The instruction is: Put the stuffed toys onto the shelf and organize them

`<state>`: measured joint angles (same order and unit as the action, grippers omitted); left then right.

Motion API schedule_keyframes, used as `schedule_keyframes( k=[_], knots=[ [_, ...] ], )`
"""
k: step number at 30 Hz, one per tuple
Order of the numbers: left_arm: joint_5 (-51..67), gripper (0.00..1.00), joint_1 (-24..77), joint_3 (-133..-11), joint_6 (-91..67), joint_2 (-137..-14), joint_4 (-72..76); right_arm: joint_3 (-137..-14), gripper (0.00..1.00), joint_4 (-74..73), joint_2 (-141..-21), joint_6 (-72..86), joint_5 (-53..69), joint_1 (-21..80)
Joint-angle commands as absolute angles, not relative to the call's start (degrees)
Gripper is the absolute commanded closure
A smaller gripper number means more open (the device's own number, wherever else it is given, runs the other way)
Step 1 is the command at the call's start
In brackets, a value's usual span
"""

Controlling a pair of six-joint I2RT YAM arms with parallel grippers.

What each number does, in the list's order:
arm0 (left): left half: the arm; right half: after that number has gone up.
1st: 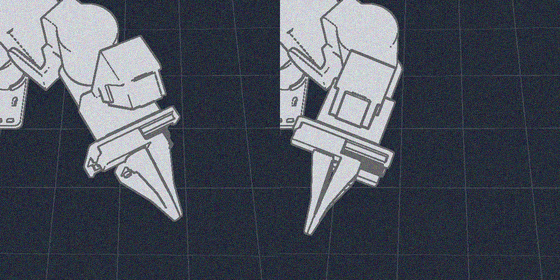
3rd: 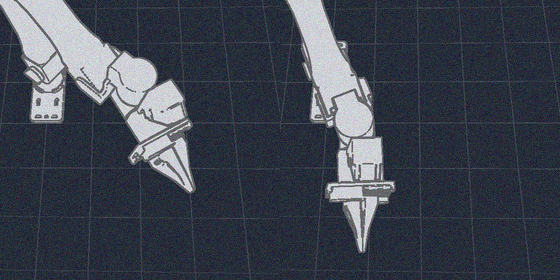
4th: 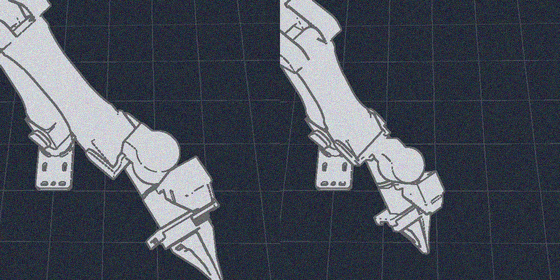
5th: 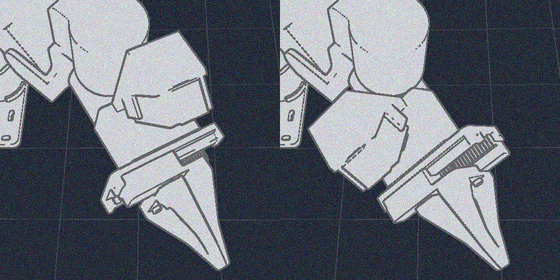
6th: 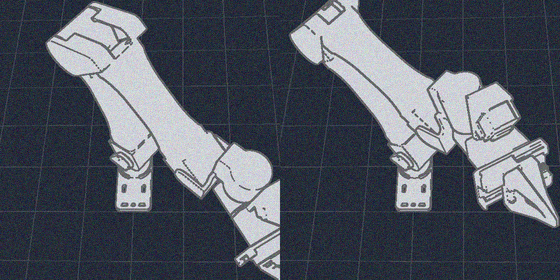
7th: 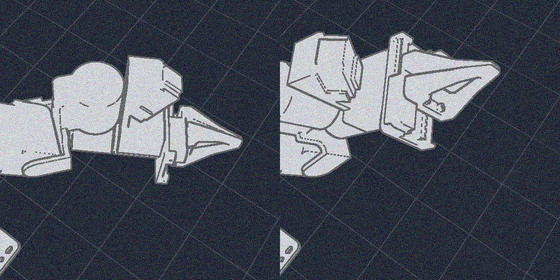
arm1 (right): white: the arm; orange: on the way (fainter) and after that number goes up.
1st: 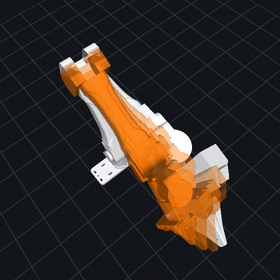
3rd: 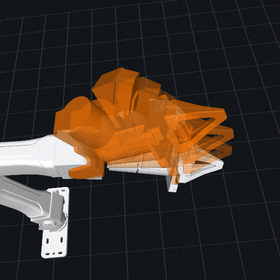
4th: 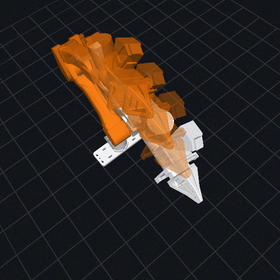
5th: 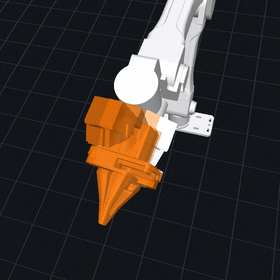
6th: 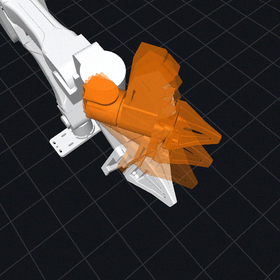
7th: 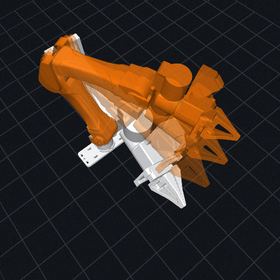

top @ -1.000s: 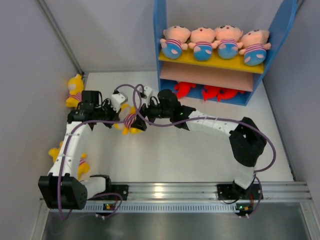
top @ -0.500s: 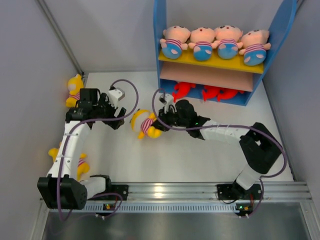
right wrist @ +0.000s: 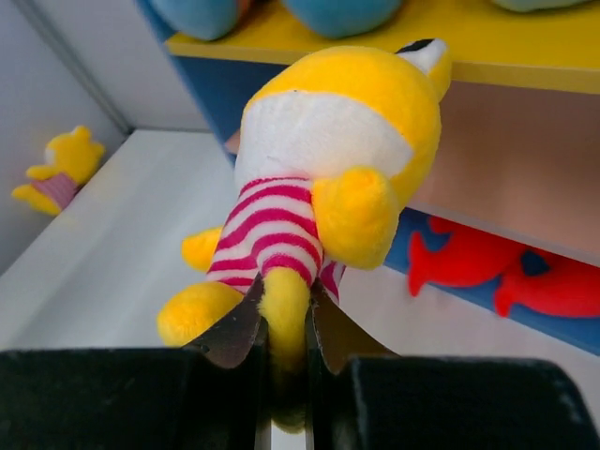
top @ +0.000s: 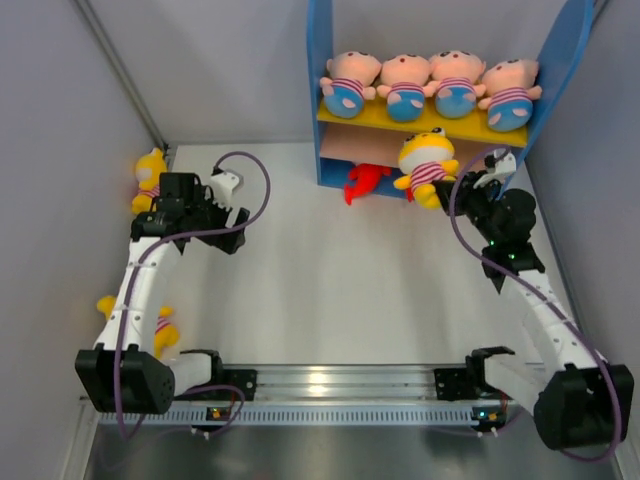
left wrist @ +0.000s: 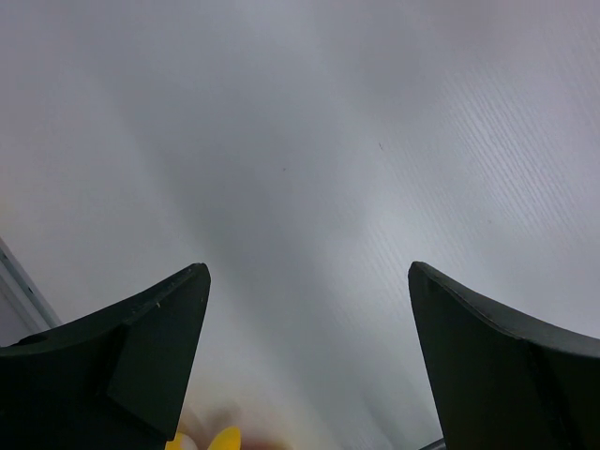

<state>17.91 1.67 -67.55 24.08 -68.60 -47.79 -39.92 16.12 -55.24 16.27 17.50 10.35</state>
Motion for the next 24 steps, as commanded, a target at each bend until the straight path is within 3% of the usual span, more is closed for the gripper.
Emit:
schedule_keyframes(
  k=[1, 15, 24],
  knots=[
    [17.1, 0.07, 1.8, -70.5, 22.3, -68.6, -47.9, -43.9, 1.00, 14.0, -62.5, 19.1, 21.5, 2.6],
    [15.4, 0.07, 1.8, -70.3, 22.8, -68.9, -47.8, -39.8, 1.00, 35.1, -70.5, 30.5, 17.4, -6.3],
    [14.2, 0.07, 1.8, -70.0, 23.3, -68.9, -47.8, -45.2, 1.00, 40.2, -82.2, 33.5, 13.5, -9.1]
  ],
)
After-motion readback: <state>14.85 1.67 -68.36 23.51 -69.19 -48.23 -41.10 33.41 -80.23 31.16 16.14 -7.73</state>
